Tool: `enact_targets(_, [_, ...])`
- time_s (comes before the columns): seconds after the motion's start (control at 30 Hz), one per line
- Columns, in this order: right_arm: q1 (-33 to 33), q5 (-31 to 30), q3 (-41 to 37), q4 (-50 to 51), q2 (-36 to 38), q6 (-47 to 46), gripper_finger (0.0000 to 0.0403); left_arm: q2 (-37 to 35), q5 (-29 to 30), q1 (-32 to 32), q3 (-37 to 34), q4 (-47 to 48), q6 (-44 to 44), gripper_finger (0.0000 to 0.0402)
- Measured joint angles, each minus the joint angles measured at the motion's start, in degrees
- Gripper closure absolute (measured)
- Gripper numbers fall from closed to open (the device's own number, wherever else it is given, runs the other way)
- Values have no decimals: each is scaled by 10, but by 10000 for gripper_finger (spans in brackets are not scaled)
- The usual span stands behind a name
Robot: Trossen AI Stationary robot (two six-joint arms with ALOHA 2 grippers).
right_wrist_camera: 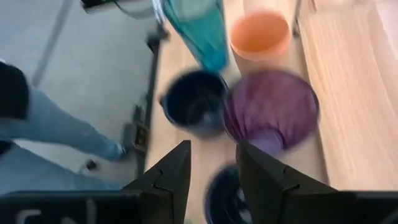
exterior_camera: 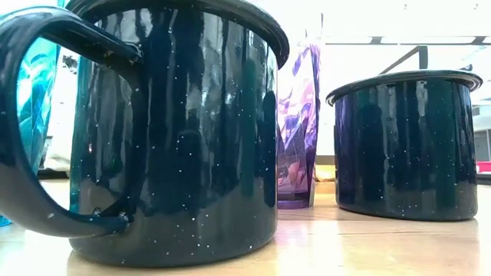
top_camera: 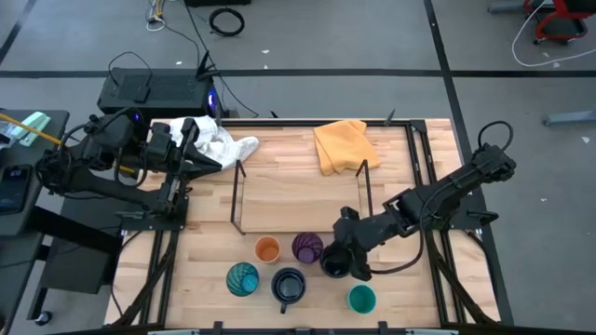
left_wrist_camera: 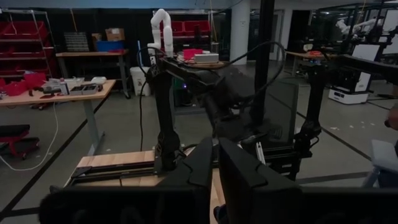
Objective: Stack small to large cups/mugs on shelf
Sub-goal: Put the right dark blue mug on the shelf put the green cup on the shelf
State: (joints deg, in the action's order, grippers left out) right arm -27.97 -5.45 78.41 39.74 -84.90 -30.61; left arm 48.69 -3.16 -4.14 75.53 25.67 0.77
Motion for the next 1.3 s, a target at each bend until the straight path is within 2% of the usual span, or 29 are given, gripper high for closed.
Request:
enact_targets(0.13, [0,0,0,54,-11,-10,258,0,0,0,0,6,0,374])
enact_targets(0.57, [21,-3,0,92,-100,-2,254,0,0,0,0,10,0,364])
enact_targets(0.77, [44,-1,0,122,-100,22,253,0,0,0,0,10,0,365])
enact_targets(0.87, [57,24,0,134,-100,23,249,0,0,0,0,12,0,368])
enact_targets(1.1, [61,45,-1,160,-110,22,222,0,0,0,0,13,1,363])
enact_targets(1.3, [63,44,-36,156,-111,1,207,0,0,0,0,18,6,363])
